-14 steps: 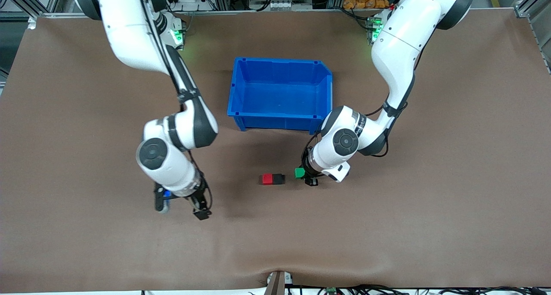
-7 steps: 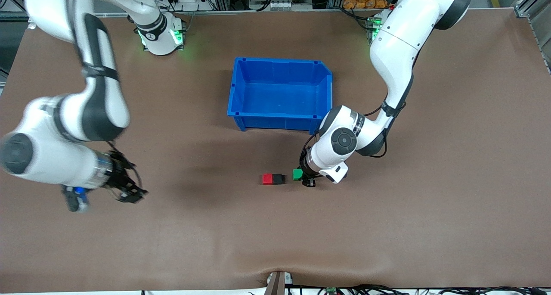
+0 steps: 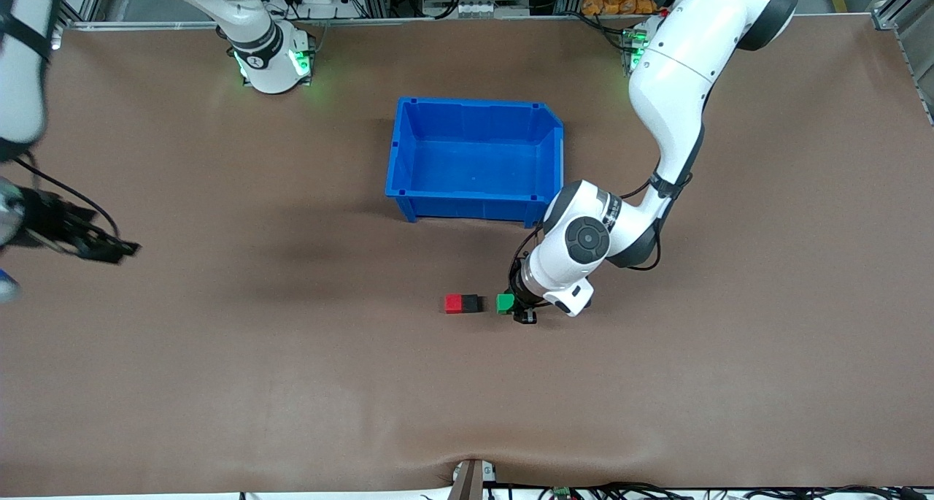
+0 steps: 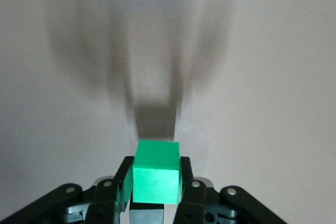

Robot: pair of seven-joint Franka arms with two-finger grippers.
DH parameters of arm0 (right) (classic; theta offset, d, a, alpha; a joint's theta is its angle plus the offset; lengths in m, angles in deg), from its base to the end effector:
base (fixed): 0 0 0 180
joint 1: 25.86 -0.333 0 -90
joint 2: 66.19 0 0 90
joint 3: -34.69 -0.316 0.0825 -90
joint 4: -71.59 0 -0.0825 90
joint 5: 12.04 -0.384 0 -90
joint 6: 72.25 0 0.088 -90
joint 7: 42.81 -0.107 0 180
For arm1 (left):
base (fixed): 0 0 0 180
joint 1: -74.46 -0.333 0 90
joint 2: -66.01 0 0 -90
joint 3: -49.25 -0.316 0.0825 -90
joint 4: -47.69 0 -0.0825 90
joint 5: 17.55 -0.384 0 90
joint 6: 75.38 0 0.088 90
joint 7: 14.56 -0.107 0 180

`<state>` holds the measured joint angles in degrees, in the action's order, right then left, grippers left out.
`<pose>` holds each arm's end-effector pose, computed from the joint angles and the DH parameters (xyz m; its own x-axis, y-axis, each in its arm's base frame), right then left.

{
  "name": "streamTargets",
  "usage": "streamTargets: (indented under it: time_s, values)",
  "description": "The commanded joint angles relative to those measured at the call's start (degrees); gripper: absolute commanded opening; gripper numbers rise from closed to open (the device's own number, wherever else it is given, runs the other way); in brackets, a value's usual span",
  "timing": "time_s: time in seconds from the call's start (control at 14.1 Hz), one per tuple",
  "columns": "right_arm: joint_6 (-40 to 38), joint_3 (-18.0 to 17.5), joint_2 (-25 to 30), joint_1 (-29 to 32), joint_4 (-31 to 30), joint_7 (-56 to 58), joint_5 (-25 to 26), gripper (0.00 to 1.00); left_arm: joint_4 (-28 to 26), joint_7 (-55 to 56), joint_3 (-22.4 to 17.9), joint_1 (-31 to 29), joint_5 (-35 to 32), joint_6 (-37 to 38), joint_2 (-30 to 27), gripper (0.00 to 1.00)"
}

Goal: Attach green and red cubes to black cube
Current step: 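Release the red cube and withdraw the right gripper while the left gripper lowers green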

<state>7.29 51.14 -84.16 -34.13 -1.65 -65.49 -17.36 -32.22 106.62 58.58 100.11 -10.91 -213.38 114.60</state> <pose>0.6223 -0.0490 0.5661 0.8481 -0.4991 -0.1778 -0.4953 -0.8660 0.0685 0.6283 -0.4074 0.2206 -0.0725 0.9625 -0.2613 0.9964 0.0816 0.0241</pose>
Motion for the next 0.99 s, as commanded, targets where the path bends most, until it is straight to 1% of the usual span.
streamTargets:
  time_s: [0.0,0.07,0.14,0.21,0.35,0.57,0.64,0.78,0.85,0.92]
  values:
    - [0.35,-0.89,10.81,0.1,-9.08,10.07,4.53,1.0,3.79,-0.07,-1.76,2.47,-0.14,-0.07,2.99,0.0]
    - [1.49,-0.89,15.37,0.01,-13.64,15.25,5.93,1.0,4.06,0.11,-2.38,3.17,-0.14,-0.07,3.35,0.0]
    - [3.24,-0.89,18.64,0.19,-17.08,19.82,7.33,1.0,4.41,0.63,-2.73,3.79,-0.05,-0.16,3.7,0.0]
    - [3.6,-0.8,21.28,0.54,-19.81,23.44,7.7,1.0,5.11,1.33,-2.65,3.97,-0.05,-0.16,4.31,0.0]
    - [4.21,-0.8,25.16,1.59,-24.3,25.4,7.79,1.0,5.73,1.86,-2.65,4.06,-0.05,-0.6,4.93,0.0]
    - [10.79,-0.8,29.39,2.64,-30.63,25.93,7.87,1.0,5.64,2.83,-2.74,5.02,-0.05,-2.88,5.99,0.0]
    - [11.33,-0.8,28.96,4.13,-30.04,29.59,7.79,1.0,5.64,2.92,-2.65,5.03,-0.05,-2.89,5.99,0.0]
    - [11.25,-0.72,26.25,5.46,-25.75,40.3,7.87,1.0,5.29,3.01,-2.65,4.94,0.21,-2.54,5.64,0.0]
    - [10.47,-0.72,24.4,6.77,-23.03,42.17,7.79,1.0,5.29,3.01,-2.65,5.03,0.3,-2.27,5.64,0.0]
    - [8.37,-0.72,23.69,7.48,-20.91,42.02,7.53,1.0,5.2,3.01,-2.65,5.03,0.3,-2.18,5.64,0.0]
